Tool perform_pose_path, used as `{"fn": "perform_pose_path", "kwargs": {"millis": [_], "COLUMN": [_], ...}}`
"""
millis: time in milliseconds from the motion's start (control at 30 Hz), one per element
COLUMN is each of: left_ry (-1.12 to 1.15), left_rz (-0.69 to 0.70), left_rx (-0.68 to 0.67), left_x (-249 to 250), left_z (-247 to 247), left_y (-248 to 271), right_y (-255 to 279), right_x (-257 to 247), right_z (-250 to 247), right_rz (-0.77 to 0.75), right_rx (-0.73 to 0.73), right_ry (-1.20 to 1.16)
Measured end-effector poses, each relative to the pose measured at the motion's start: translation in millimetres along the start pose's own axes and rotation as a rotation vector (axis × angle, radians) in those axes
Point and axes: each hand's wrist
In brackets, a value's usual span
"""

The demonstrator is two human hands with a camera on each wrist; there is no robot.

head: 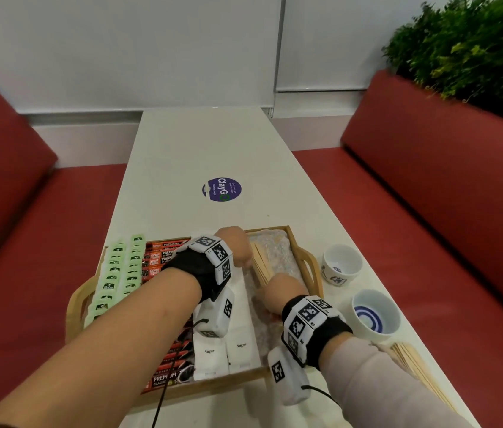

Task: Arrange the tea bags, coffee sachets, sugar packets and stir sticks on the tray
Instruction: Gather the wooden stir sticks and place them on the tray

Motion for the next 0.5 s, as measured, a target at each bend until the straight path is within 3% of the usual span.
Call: {"fn": "perform_pose_path", "kwargs": {"millis": [167,333,500], "left_ry": [0.06,-0.143,-0.189], "left_rz": [-0.072,-0.075,-0.103], "left_rx": [-0.072,-0.046,-0.05], "left_x": [6,17,18], "left_z": [19,26,29], "left_y": [-7,0,1], "right_y": [-1,1,5], "right_x": [-2,-5,-6], "right_z": [-3,-4,-10], "right_rz": [0.0,0.016,-0.01], "right_rx": [-0.034,-0.078,-0.139], "right_ry": [0.099,0.109,0.13]}}
Point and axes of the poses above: each hand's wrist, its own y-axis away from the middle knuckle, its own z-axis out of the palm, x = y × z, and after that the axes turned 7 degrees about y, right-handed
